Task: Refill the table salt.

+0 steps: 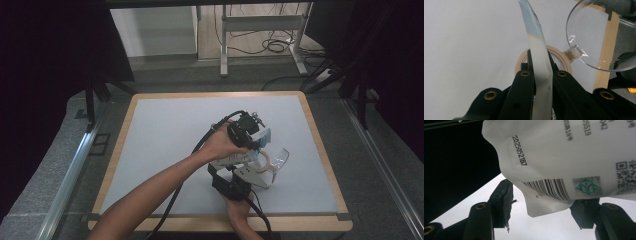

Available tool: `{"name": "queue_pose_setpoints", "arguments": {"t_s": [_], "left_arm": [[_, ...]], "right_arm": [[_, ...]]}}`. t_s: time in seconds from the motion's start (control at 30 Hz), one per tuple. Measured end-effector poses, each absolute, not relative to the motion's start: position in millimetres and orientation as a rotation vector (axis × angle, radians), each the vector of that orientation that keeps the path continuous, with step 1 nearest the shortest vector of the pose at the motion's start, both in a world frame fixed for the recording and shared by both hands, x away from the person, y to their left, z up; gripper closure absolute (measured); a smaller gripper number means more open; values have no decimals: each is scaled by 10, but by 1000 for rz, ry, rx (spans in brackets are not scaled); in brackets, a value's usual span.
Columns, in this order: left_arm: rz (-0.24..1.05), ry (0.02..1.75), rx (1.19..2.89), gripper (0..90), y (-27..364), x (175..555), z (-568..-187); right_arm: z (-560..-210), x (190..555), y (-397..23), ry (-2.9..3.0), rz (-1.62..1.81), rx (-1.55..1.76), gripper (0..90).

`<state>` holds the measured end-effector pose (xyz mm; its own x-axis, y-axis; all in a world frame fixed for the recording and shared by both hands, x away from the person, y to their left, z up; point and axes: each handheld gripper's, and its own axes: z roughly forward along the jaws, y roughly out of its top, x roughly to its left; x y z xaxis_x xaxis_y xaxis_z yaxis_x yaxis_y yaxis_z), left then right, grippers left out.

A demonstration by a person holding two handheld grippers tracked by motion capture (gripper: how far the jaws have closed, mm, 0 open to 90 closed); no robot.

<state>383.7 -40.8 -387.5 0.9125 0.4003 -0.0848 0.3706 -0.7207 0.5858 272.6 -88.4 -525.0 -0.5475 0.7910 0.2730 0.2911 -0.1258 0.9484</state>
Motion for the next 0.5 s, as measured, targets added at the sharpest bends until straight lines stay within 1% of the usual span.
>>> {"name": "queue_pose_setpoints", "arguments": {"t_s": [0.5], "left_arm": [[61,548,2449,900,-427,3826,-3854]], "right_arm": [[-5231,2734,-910,1762,1702,1202,416]]}}
